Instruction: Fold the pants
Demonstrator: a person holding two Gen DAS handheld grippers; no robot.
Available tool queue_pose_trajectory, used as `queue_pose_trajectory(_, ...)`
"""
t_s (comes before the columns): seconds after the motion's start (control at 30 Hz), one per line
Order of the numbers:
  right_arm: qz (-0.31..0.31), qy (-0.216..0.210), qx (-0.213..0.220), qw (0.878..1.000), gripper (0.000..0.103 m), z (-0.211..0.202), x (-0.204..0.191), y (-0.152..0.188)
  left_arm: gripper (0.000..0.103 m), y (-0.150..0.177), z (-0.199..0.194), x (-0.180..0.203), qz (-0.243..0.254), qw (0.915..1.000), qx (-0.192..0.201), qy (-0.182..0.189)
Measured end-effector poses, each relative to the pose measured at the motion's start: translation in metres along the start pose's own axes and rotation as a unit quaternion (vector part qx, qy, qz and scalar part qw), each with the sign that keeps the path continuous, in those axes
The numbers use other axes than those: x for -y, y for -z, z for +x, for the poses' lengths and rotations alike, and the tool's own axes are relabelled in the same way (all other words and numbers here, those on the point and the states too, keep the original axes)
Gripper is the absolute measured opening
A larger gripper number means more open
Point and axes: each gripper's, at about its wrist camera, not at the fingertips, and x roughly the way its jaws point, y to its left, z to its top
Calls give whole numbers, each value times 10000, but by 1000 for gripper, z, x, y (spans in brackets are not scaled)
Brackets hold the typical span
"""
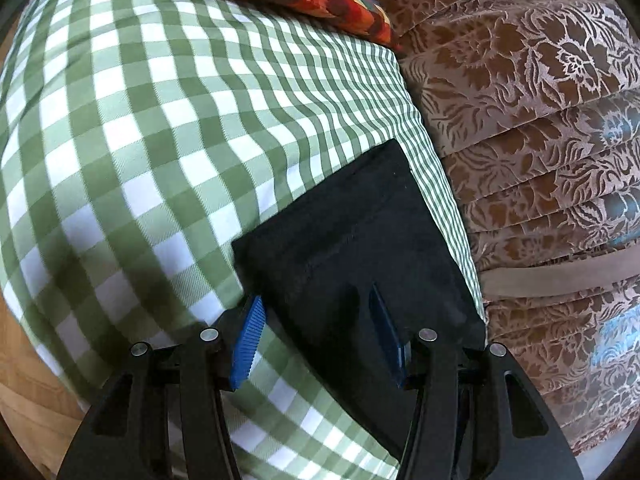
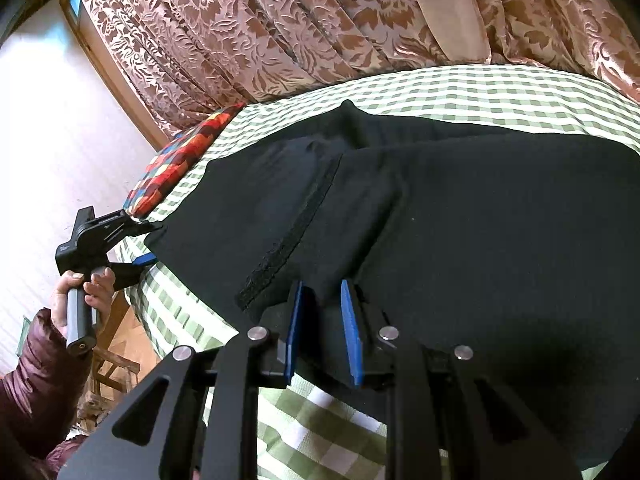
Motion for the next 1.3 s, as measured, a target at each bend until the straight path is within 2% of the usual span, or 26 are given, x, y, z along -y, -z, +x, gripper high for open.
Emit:
queue_pose_trajectory(0.1, -9, 30, 11, 10000, 19, 0, -1, 1, 22, -4, 5, 4, 179, 9993, 72, -310)
queue_pose_trajectory(0.13, -8, 31, 13, 10000, 19, 0, -1, 0, 16, -2, 4, 7, 278, 9990, 104, -322)
queue_pose_trajectory(0.17, 0, 25, 15, 10000, 19, 0, -1, 0, 14, 0, 1, 11, 415, 9984, 177, -351)
queue_pose_trajectory(0.23, -15, 22, 5, 10000, 19, -1, -1, 0, 13, 9, -7, 36, 1082, 9920, 471, -439)
queue_pose_trajectory(0.27, -23, 33, -9, 10000, 21, -2, -2, -1, 13, 13, -10, 46, 1341, 9888, 548, -354)
queue_pose_trajectory(0.3, -35, 41, -32, 10000, 24, -5, -4, -4, 13, 22, -16, 64, 1756, 9824, 616, -131)
queue_pose_trajectory(0.33, -52, 58, -19, 10000, 38, -8, -6, -7, 13, 32, -21, 81, 2178, 9738, 643, 82)
queue_pose_trajectory(0.37, -63, 120, 100, 9999, 57, -16, -9, -11, 13, 41, -24, 94, 2482, 9662, 667, 213)
queue_pose_trajectory(0.4, -48, 108, 252, 9996, 64, -24, -12, -15, 13, 55, -29, 111, 2935, 9525, 668, 460)
queue_pose_trajectory(0.5, 143, -270, 462, 9985, 70, -39, -14, -30, 13, 91, -36, 148, 3853, 9160, 564, 964)
queue_pose_trajectory(0.57, 316, -709, 435, 9960, 85, -39, -15, -44, 13, 109, -35, 161, 4191, 8993, 463, 1160)
queue_pose_trajectory(0.63, 547, -1171, 335, 9910, 86, -32, -14, -57, 13, 126, -32, 172, 4478, 8837, 318, 1324)
queue_pose_trajectory(0.73, 954, -1715, 140, 9804, 89, -12, -14, -78, 13, 149, -27, 182, 4933, 8592, 211, 1344)
queue_pose_trajectory(0.77, 996, -1760, 124, 9793, 89, -8, -15, -84, 13, 154, -24, 184, 4997, 8553, 169, 1356)
queue_pose_trajectory(0.9, 1127, -1910, -174, 9749, 86, 20, -19, -105, 13, 176, -22, 191, 5392, 8294, 46, 1459)
queue_pose_trajectory(0.93, 1083, -1722, -267, 9787, 73, 28, -22, -108, 13, 180, -21, 191, 5457, 8248, 24, 1480)
queue_pose_trajectory(0.97, 1005, -1538, -329, 9824, 45, 34, -24, -110, 13, 186, -19, 194, 5513, 8210, 5, 1486)
queue_pose_trajectory(1.07, 907, -1289, -498, 9863, 19, 44, -26, -109, 13, 194, -13, 197, 5687, 8108, -29, 1385)
queue_pose_trajectory(1.1, 872, -1275, -502, 9867, 17, 45, -26, -108, 13, 194, -11, 197, 5719, 8100, -52, 1297)
queue_pose_trajectory(1.17, 814, -1279, -454, 9874, 16, 43, -26, -110, 18, 186, -12, 194, 5614, 8161, -202, 1355)
queue_pose_trajectory(1.2, 807, -1289, -423, 9875, 16, 41, -26, -111, 22, 176, -17, 188, 5457, 8221, -355, 1586)
queue_pose_trajectory(1.23, 812, -1293, -391, 9875, 15, 40, -26, -114, 31, 168, -23, 183, 5338, 8270, -386, 1723)
queue_pose_trajectory(1.3, 881, -1365, -332, 9862, 15, 34, -25, -119, 39, 149, -36, 169, 5002, 8445, -358, 1882)
